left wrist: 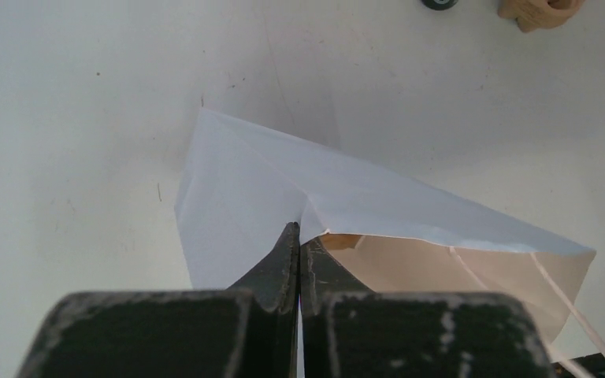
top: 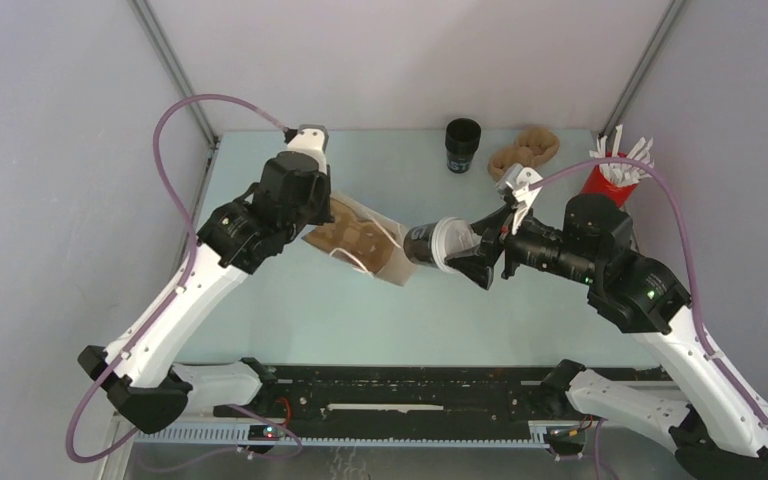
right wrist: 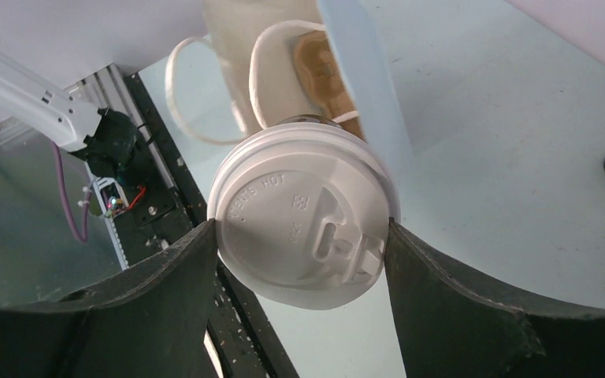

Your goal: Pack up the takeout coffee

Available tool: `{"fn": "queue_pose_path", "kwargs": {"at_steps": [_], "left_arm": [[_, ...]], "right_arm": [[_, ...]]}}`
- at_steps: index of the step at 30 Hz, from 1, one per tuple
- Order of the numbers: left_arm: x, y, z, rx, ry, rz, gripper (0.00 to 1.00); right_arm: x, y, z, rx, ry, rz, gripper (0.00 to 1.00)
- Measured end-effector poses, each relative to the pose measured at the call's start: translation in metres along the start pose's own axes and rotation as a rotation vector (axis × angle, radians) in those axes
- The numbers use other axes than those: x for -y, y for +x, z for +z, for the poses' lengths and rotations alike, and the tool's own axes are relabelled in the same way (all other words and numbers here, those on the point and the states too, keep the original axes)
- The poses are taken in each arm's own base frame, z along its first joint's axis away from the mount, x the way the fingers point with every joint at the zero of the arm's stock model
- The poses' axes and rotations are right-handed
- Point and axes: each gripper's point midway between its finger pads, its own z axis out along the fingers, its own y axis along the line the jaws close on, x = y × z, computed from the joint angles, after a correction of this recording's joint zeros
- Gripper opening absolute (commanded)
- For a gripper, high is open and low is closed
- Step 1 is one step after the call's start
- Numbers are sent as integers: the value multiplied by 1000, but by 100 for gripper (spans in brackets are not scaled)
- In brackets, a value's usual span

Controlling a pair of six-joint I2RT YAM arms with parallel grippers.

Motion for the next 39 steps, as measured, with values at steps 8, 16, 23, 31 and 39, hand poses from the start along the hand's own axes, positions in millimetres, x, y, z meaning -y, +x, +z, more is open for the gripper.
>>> {"fn": "queue_pose_path", "kwargs": {"at_steps": [8,16,23,31,39], "left_arm": [[9,4,10,4,35,13,0],[15,-3,18,-26,25,32,0],[17,-12,16,-32,27,34,0],[29,-25,12,-41,70,25,0],[31,-22,11,-83,67,23,0]], "right_arm": [[-25,12,1,-48,-75,-48,52],[-27,12,-8,-40,-63,-56,52],[-32,2,-22,2,-67,-51,51],[-27,-1,10,-26,-66,-55,49],[-33,9,33,-73,-87,-69,49]]}}
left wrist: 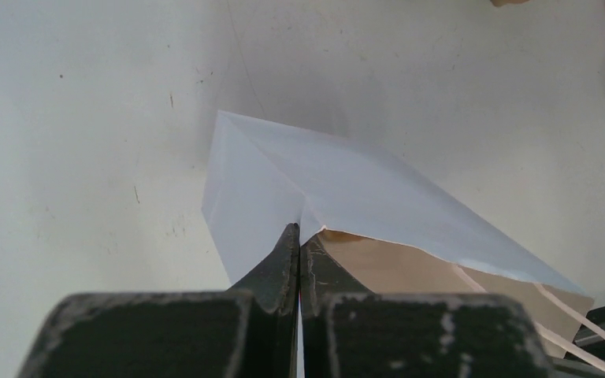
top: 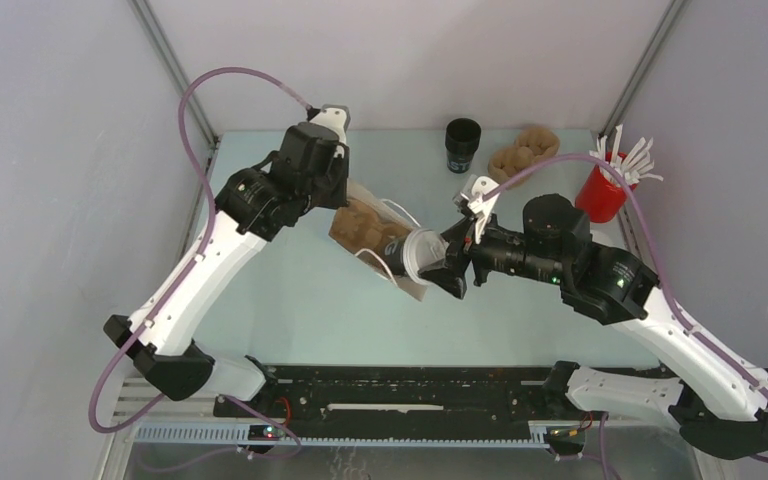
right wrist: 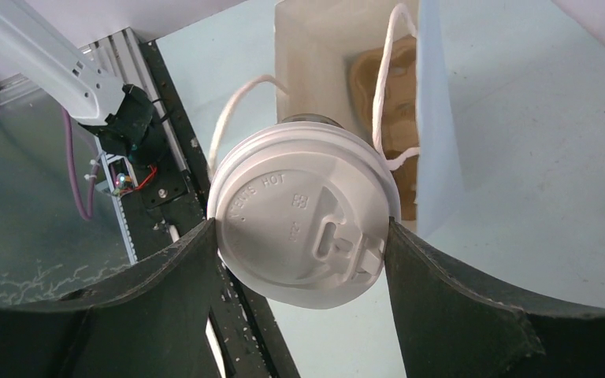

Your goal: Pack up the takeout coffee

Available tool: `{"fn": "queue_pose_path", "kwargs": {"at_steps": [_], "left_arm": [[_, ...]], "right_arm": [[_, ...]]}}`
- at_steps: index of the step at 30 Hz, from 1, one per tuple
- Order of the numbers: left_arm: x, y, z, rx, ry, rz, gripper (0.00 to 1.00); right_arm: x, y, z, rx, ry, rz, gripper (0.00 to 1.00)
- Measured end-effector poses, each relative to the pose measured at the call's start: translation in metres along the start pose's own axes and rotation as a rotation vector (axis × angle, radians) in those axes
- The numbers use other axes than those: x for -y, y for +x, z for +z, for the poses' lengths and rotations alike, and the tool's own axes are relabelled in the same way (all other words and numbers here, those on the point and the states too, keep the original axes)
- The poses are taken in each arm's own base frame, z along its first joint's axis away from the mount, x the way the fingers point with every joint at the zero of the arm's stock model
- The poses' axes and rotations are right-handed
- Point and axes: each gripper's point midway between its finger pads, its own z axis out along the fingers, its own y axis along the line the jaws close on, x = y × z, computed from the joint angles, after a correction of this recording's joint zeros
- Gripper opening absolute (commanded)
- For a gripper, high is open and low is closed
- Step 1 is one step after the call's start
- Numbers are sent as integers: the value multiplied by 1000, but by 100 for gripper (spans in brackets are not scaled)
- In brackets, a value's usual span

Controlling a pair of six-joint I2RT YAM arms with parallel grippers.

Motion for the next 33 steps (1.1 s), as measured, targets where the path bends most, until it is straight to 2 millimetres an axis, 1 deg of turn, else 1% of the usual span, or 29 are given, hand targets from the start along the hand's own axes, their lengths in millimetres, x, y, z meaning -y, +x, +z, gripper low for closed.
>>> {"fn": "queue_pose_path", "kwargs": {"at_steps": [3,8,11,16,22,30,33], "left_arm": [[1,5,1,-20,4,6,0],[1,9,-1,-36,2,14,0],[0,12,-1,-46,-5,15,0],[-3,17,-2,-68,-24,22,0],[-1,15,-3,-62,-34,34,0],[1,15,-4,-60,-29,36,0],[3,14,-4,-57,-24,38,0]], "right_arm": [[-3,0,0,1,5,-21,48],[4,0,8,-22,55,-58,48],[5,4,14,-42,72,-78,48],[5,8,15,-66,87,-112,47],[5,8,28,-117,122,-189,47],[2,29,44,-232,134,-316,48],[3,39,55,-275,128,-363,48]]}}
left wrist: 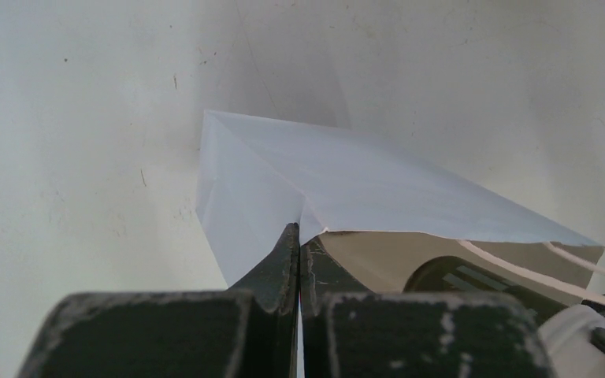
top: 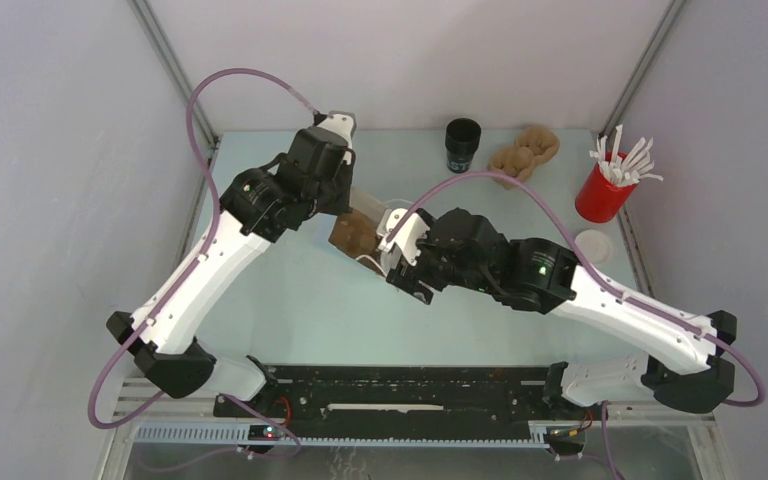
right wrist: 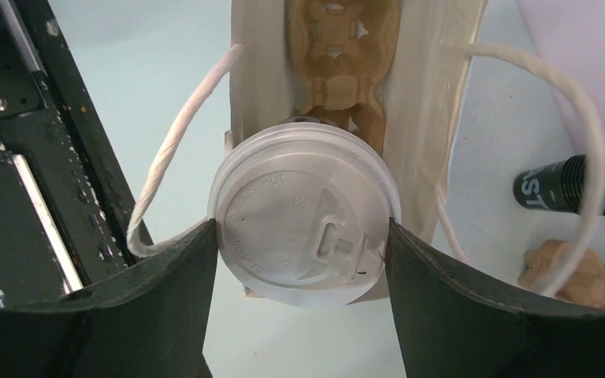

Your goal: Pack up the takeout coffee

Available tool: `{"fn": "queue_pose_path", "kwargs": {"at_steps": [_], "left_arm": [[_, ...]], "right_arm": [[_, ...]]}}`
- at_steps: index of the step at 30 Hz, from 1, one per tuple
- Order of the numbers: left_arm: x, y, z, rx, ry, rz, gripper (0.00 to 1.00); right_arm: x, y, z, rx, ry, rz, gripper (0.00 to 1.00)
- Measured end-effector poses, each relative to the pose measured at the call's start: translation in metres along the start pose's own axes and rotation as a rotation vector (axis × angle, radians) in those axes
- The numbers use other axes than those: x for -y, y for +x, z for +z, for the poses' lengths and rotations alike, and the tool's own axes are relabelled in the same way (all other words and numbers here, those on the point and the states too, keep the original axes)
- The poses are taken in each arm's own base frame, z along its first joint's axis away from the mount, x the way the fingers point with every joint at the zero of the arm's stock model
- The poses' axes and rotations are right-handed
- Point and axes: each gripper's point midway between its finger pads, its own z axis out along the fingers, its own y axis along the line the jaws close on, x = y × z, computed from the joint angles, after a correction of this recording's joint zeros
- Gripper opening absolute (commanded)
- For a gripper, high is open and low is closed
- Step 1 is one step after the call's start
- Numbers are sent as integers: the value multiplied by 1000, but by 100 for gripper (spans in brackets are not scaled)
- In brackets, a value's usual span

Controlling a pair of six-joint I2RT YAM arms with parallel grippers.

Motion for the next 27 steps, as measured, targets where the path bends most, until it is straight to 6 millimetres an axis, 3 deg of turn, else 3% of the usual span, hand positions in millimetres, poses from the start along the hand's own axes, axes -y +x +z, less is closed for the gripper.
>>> {"fn": "queue_pose_path", "kwargs": {"at_steps": [11,16,27], "left_arm": [[11,-6,-8,38,60,-2,0],[15,-1,-11,46,96,7,0],[22,-1,-12,49,129,36,0]], "right_arm": [[-7,-5,21,9,-44,-98,48],[-4,7,32,-38,-26,-125,48],[2,22,38,-92,23,-129,49]]}}
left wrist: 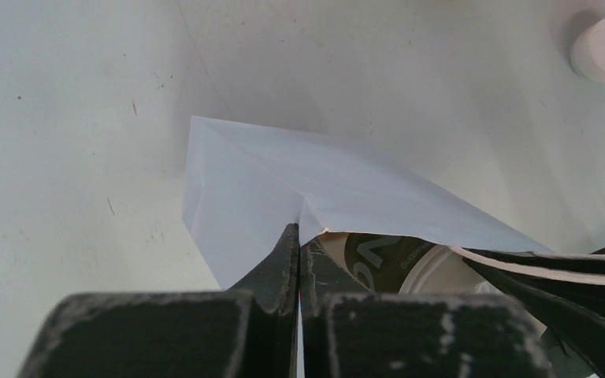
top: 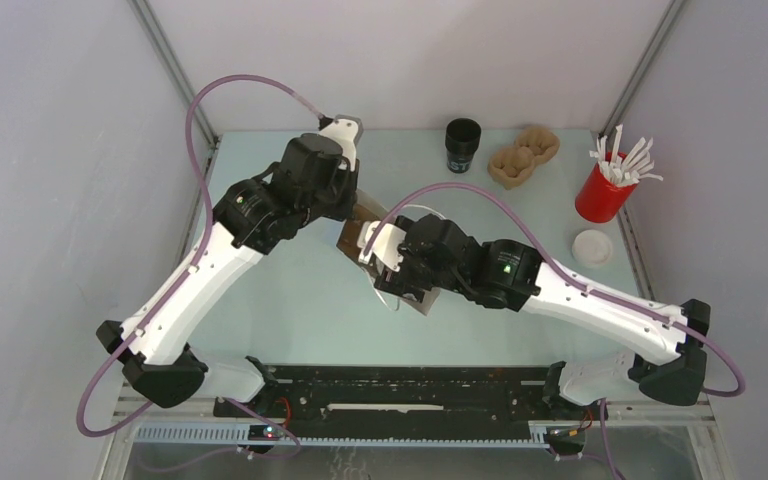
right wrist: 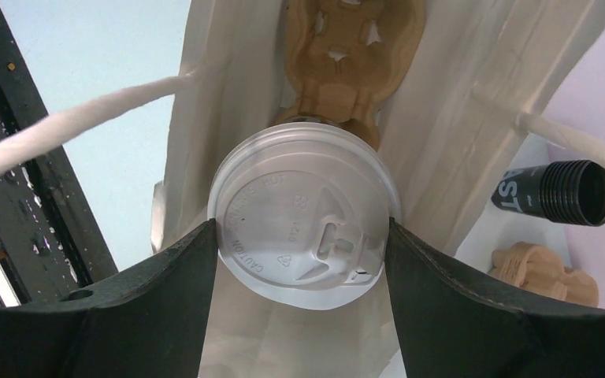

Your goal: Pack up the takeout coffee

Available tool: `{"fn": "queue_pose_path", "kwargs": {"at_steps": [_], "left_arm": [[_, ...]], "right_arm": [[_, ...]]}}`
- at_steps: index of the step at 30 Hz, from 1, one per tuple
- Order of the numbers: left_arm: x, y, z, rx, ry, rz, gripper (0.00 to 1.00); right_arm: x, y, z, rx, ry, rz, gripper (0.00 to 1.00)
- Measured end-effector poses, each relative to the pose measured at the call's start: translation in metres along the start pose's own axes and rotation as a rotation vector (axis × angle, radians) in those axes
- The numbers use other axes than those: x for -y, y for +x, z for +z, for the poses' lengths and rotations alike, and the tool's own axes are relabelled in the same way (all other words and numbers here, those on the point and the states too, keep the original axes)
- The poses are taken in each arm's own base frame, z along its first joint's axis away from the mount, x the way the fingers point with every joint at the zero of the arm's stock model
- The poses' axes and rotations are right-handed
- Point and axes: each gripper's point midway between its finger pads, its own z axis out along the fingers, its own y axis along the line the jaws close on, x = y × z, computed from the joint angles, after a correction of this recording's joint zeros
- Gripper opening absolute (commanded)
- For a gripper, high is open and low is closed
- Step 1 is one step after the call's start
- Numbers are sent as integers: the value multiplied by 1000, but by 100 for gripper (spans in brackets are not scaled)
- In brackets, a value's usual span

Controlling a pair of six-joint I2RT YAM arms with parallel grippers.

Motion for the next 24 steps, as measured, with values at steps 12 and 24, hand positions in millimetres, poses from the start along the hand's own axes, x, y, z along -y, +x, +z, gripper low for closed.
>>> {"fn": "queue_pose_path", "kwargs": {"at_steps": [12,24], "left_arm": [[4,-2,2,10,22,14,0],[4,7,8,-12,20,21,0]], "right_arm": [[-2,14,28,-54,-11,-6,50],[-11,34,49,-72,-65,23,51]]}}
